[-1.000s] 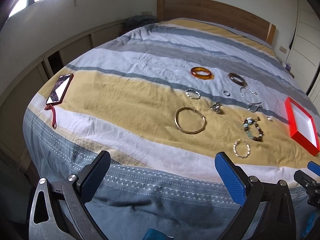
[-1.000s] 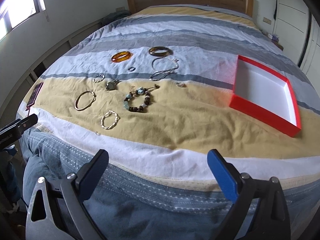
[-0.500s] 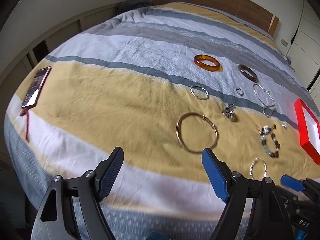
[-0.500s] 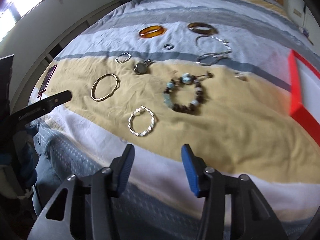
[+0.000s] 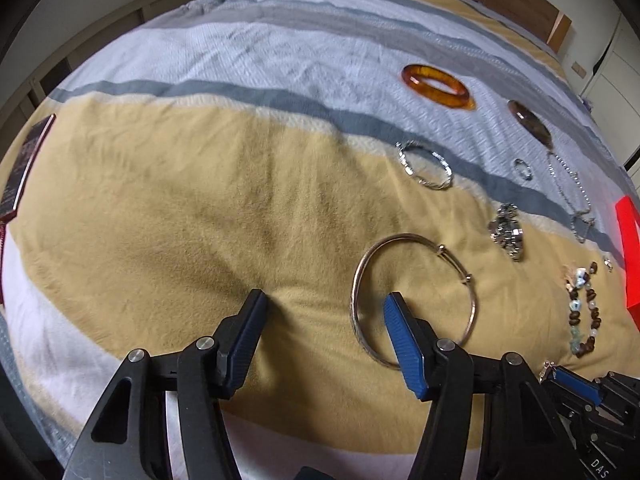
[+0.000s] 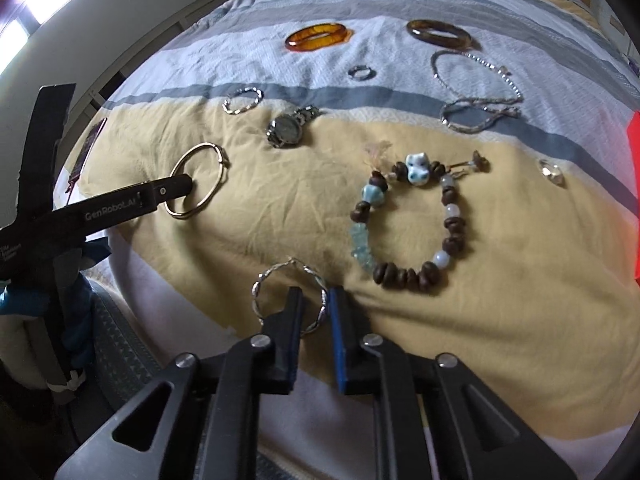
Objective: Organize jewelry
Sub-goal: 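Grasp the thin silver bangle with the left tool while the right tool grasps the twisted silver hoop, then carry the silver bangle and twisted hoop in both tools over the red box, then open both tools to drop the bangle and hoop into the box, then move both tools back toward the beaded bracelet and small rings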
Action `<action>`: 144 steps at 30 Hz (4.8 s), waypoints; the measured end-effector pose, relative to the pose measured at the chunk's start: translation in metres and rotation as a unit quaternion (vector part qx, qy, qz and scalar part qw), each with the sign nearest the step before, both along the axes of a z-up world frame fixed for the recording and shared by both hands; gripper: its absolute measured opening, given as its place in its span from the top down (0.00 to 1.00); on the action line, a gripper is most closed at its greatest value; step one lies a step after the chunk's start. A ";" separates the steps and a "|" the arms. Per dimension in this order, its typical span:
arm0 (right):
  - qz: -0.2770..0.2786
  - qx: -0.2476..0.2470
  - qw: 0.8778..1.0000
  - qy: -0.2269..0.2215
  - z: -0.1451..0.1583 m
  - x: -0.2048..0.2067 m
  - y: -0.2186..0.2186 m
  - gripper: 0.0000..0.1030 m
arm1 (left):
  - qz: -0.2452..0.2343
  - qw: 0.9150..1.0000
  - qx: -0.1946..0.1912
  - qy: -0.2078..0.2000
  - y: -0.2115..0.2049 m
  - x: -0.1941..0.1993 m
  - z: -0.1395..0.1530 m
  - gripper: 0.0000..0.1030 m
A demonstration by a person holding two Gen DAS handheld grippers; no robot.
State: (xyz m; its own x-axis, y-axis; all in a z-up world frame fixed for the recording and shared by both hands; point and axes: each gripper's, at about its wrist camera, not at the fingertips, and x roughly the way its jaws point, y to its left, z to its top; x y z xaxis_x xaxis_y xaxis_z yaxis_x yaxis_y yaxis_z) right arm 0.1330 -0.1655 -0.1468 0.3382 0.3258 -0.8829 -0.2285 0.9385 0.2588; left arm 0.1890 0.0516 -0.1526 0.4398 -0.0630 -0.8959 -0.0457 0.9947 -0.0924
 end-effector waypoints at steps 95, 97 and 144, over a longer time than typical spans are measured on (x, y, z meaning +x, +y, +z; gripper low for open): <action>-0.158 -0.121 0.977 -0.079 0.046 0.058 -0.390 0.70 | -0.229 0.973 0.022 0.037 -0.417 -0.004 0.023 0.90; -0.166 -0.119 0.975 -0.083 0.055 0.051 -0.393 0.70 | -0.236 0.971 0.018 0.031 -0.422 -0.004 0.029 0.85; -0.063 -0.025 0.987 -0.148 0.142 -0.038 -0.152 0.70 | -0.151 0.988 -0.012 -0.036 -0.141 -0.062 0.093 0.59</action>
State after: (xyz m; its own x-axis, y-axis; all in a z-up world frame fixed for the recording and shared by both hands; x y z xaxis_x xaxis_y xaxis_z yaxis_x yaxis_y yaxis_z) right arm 0.0955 -0.3176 -0.0048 0.6178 0.2244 -0.7536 -0.1683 0.9739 0.1520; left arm 0.1273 -0.0894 -0.0598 0.4597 -0.2219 -0.8599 0.2612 0.9592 -0.1080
